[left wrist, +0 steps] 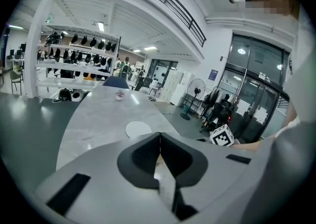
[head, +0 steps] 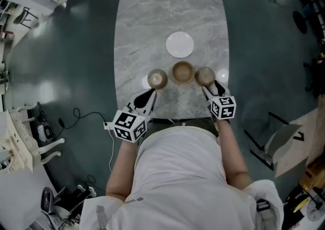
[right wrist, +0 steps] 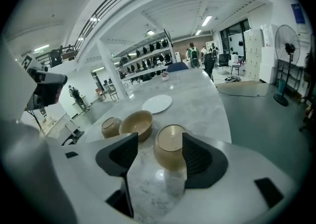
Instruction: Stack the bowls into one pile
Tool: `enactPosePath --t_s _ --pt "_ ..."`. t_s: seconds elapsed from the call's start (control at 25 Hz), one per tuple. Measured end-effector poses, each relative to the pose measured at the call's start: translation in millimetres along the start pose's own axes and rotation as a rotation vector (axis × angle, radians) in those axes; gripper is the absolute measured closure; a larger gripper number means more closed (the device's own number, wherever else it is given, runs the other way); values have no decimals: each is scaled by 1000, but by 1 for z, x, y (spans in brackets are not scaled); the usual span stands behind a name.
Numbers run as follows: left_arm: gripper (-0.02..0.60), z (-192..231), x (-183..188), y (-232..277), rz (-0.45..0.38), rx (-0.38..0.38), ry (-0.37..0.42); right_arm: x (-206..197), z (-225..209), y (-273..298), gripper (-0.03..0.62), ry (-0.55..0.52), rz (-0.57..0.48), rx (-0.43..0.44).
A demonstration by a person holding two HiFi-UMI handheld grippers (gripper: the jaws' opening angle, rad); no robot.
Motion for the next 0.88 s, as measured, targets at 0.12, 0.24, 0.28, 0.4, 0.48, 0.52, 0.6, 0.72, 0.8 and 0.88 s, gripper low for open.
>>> enactPosePath --t_s 0.12,0.24,0.28,0.4,0.48,0.52,0.6,0.72,0.8,0.88 --pt "579 -1 -2 2 16 16 -12 -2 -11 15 286 -3 31 -24" --pt "580 -1 -4 1 30 34 -27 -4 -21 26 241 -3 61 -53" --pt "580 -1 -5 0 35 41 -31 -4 -24 30 218 -6 71 -63" --pt "580 1 -8 -3 49 65 -42 -7 -28 41 177 -25 105 -76" --pt "580 2 -10 -4 57 81 -49 -10 -30 49 162 -40 124 -79" --pt "580 3 -11 -4 61 87 -52 -11 -32 52 154 -48 132 -83" --pt "579 4 -12 -3 71 96 -58 -11 -35 59 142 -63 143 -96" --pt "580 3 -15 -1 84 105 -66 -12 -37 66 140 -78 155 -106" --pt "579 3 -16 -2 90 110 -70 -14 -37 70 140 -91 167 -111" --pt "580 1 -17 -3 97 113 -69 -14 -38 73 137 -95 169 -111"
Point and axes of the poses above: the fingertips, and each gripper's own axes: y forward along the fingers, z to its left, x out of its top, the point moved 8 cm from there along -y, backward along the fingers, and after that the axes turned 14 degrees about y, right-handed, at the moved point
